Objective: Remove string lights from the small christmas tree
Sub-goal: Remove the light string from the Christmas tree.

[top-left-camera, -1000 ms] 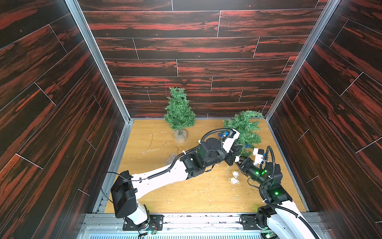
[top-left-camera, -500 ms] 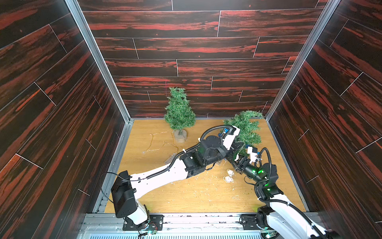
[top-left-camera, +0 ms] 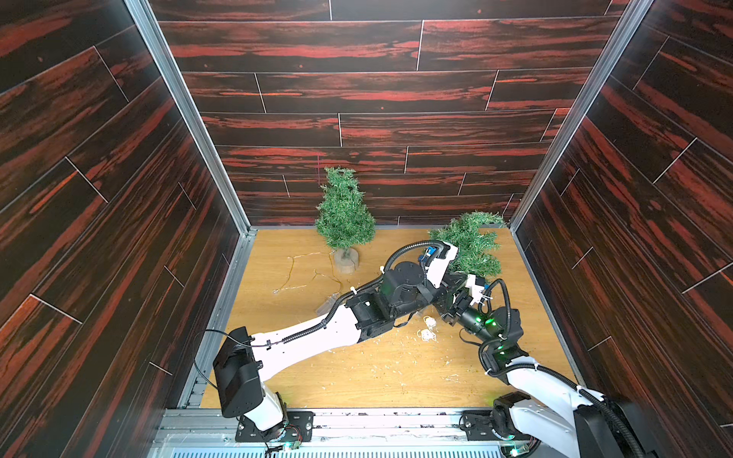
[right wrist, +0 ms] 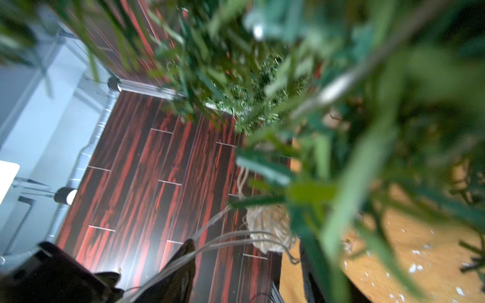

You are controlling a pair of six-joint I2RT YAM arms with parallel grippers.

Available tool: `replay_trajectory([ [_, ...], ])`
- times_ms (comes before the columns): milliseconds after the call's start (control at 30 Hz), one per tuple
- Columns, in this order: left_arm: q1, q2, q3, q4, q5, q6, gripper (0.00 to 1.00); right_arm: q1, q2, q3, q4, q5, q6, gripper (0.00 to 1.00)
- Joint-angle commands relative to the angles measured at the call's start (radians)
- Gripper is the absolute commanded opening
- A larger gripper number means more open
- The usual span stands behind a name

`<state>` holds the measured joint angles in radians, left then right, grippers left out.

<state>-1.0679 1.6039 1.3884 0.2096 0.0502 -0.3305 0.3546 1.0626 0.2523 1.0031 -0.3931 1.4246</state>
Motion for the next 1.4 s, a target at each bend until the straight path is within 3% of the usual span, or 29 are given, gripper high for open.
replay_trajectory([
  [0, -0.001, -0.046, -0.024, 0.018, -0.022, 0.007, 0.01, 0.006, -0.017, 0.011, 0.010, 0.036, 0.002, 0.66],
  [233, -0.001, -0.087, -0.054, -0.015, -0.056, 0.052, 0.01, 0.006, -0.227, 0.104, -0.552, 0.163, -0.210, 0.66],
  [333, -0.001, -0.089, -0.052, -0.006, -0.040, 0.032, 0.01, 0.006, -0.232, 0.180, -0.665, 0.187, -0.281, 0.68],
  [1000, -0.012, -0.104, -0.045, 0.035, 0.013, -0.068, 0.01, 0.006, 0.039, 0.380, -0.582, 0.161, -0.258, 0.68],
  [1067, -0.012, -0.104, -0.045, 0.036, 0.013, -0.063, 0.01, 0.006, 0.037, 0.378, -0.582, 0.161, -0.253, 0.60],
  [1200, -0.012, -0.104, -0.049, 0.032, 0.003, -0.046, 0.01, 0.008, -0.006, 0.364, -0.623, 0.162, -0.253, 0.31],
  [1367, -0.012, -0.092, -0.042, -0.004, -0.015, -0.003, 0.05, 0.008, -0.122, 0.350, -0.802, 0.166, -0.309, 0.09],
])
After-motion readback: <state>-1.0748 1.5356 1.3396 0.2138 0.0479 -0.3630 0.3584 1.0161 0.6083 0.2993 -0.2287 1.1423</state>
